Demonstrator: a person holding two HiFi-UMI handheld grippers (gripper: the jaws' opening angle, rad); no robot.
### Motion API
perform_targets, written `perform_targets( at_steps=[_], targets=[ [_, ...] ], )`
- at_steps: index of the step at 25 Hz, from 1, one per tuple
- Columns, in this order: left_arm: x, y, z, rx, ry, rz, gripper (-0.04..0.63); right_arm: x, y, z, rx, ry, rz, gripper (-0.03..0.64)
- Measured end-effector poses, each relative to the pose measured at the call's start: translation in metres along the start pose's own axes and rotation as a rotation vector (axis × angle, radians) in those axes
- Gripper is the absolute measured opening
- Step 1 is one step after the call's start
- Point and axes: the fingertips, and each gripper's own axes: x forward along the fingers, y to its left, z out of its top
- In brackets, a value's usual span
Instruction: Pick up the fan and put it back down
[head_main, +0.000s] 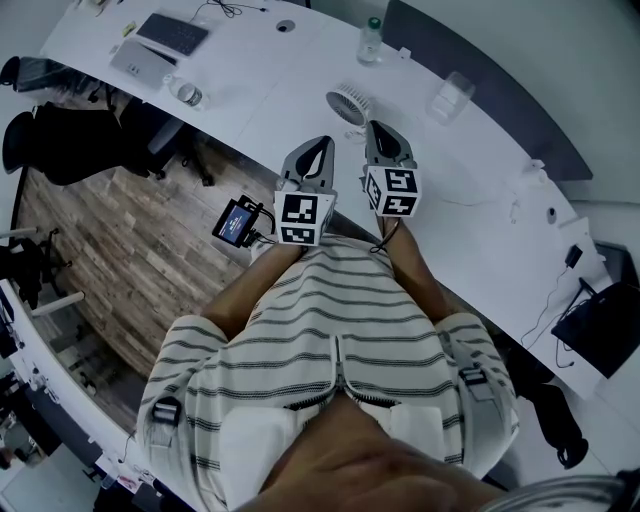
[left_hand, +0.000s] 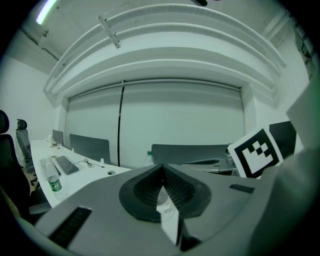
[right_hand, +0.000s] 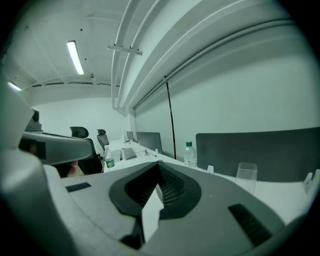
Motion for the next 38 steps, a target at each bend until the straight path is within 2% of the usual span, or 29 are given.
perform_targets(
  at_steps=[11, 19, 38],
  targets=[
    [-0.003, 0.005, 0.001, 0.001, -0.003, 0.002, 0.006, -0.015, 0.031, 0.023, -0.052, -0.039, 0.039, 0.011],
    [-0.003, 0.007, -0.003, -0.016, -0.001, 0.001, 0.006, -0.025, 0.040, 0.031, -0.085, -0.067, 0.033, 0.011],
    [0.001, -0.003, 0.002, -0.009, -0.004, -0.005, 0.006, -0.048, 0.020, 0.037, -0.060, -0.103, -0.037, 0.011]
  ],
)
